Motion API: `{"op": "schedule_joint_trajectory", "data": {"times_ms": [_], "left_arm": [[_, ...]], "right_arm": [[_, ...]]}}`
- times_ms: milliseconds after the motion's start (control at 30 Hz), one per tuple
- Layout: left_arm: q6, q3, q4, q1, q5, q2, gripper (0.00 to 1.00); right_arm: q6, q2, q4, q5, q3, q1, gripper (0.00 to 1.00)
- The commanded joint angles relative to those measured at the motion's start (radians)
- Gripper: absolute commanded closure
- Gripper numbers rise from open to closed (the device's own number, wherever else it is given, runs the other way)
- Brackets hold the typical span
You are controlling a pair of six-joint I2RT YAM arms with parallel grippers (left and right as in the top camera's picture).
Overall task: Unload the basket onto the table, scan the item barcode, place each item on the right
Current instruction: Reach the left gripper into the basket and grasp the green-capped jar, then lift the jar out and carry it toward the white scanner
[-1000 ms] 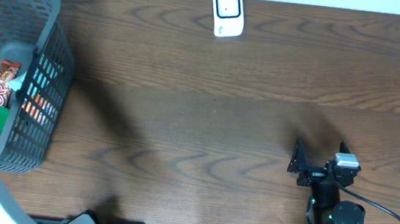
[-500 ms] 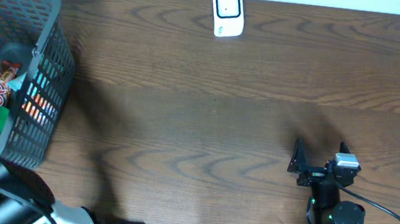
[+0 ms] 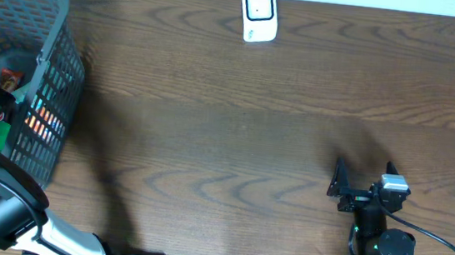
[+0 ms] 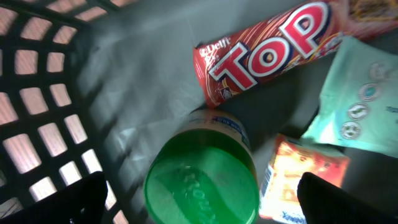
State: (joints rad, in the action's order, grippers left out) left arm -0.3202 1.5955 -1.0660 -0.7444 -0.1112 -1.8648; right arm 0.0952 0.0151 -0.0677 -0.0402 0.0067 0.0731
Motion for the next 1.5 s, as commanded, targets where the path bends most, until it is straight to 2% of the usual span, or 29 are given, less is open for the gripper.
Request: {"op": "schedule_joint_trajectory", "data": {"times_ms": [0, 333, 1167, 1400, 1467], "left_arm": [[-0.003, -0.061, 0.024, -0.003, -0.012, -0.012, 0.02], [-0.004, -0.199, 0.136, -0.003, -0.002, -0.012, 0.02], [-0.014, -0.246, 0.215, -0.003, -0.002, -0.109, 0.01], [-0.014, -0.238, 0.197, -0.003, -0.002, -0.108, 0.30], [-0.014, -0.233, 0.188, -0.003, -0.002, -0.104, 0.34]], "right_arm": [[-0.006, -0.002, -0.004, 0.001, -0.001, -0.008, 0.01], [-0.006, -0.002, -0.004, 0.001, -0.001, -0.008, 0.01], [-0.006, -0.002, -0.004, 0.001, -0.001, -0.008, 0.01], [-0.006, -0.002, -0.004, 0.001, -0.001, -0.008, 0.01], [-0.006, -0.002, -0.004, 0.001, -0.001, -0.008, 0.01]]}}
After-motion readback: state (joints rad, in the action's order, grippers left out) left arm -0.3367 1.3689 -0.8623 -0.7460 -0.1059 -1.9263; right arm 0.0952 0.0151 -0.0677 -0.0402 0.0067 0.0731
